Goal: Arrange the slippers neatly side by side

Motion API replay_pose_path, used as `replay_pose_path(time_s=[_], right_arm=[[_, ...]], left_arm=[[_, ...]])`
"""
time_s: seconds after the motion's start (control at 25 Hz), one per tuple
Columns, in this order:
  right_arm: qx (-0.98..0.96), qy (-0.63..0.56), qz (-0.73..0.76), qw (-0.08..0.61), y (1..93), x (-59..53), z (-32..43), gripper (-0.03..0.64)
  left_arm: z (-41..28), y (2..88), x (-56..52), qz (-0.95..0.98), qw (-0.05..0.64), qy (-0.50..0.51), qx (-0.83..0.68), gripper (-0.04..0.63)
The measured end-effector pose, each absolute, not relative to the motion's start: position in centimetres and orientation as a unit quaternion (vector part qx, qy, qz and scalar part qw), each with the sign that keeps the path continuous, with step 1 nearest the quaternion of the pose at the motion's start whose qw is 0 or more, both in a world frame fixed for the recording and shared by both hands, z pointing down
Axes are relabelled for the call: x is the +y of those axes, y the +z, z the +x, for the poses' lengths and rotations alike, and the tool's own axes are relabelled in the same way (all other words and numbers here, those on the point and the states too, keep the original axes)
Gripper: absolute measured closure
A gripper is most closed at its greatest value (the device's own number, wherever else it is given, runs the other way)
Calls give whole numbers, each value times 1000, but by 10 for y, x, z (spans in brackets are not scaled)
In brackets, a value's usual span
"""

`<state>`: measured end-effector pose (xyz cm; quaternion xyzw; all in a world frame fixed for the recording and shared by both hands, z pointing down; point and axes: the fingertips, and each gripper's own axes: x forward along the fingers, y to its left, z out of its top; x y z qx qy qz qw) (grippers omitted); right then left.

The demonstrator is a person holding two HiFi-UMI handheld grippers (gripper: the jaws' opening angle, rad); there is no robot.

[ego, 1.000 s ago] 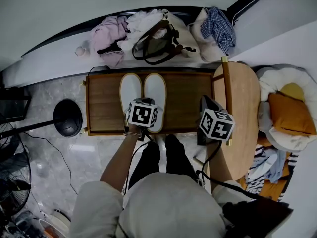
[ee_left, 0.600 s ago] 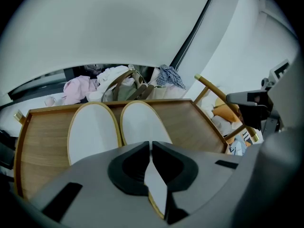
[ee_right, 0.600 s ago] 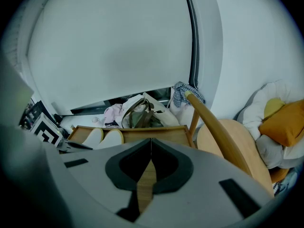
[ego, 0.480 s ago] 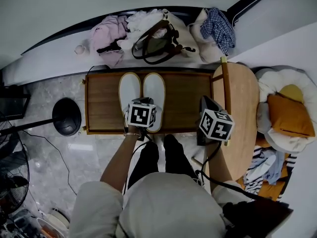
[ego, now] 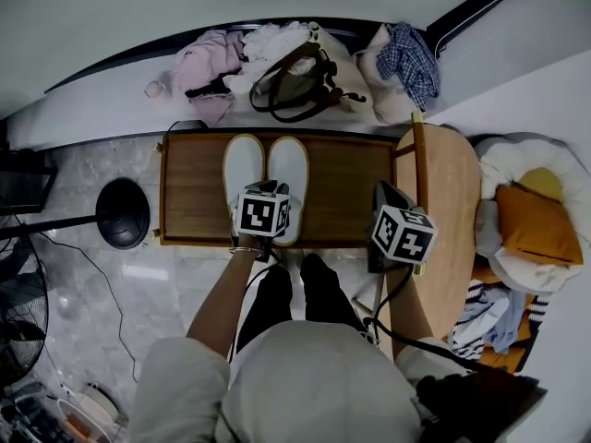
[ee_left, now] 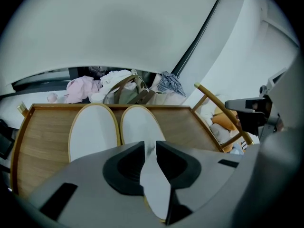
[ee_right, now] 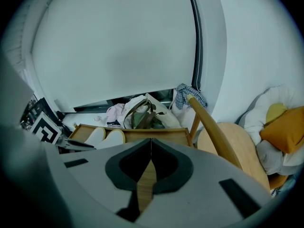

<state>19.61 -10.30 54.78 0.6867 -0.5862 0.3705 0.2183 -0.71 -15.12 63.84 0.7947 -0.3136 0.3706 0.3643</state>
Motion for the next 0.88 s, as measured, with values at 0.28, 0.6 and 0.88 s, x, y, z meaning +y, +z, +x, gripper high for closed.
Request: replay_pose_path(time_s=[0.28, 0.6, 0.88], right_arm=[[-610, 360, 671, 221, 542, -114, 183, 583], [-639, 343, 653, 218, 530, -128, 165, 583], [-659, 327, 644, 210, 514, -136, 157, 583]], left_arm=[[-16, 624, -150, 797, 366, 344, -335, 508], [-35, 602, -154, 795, 371, 307, -370, 508], [-62, 565, -162, 791, 359, 260, -422, 509]])
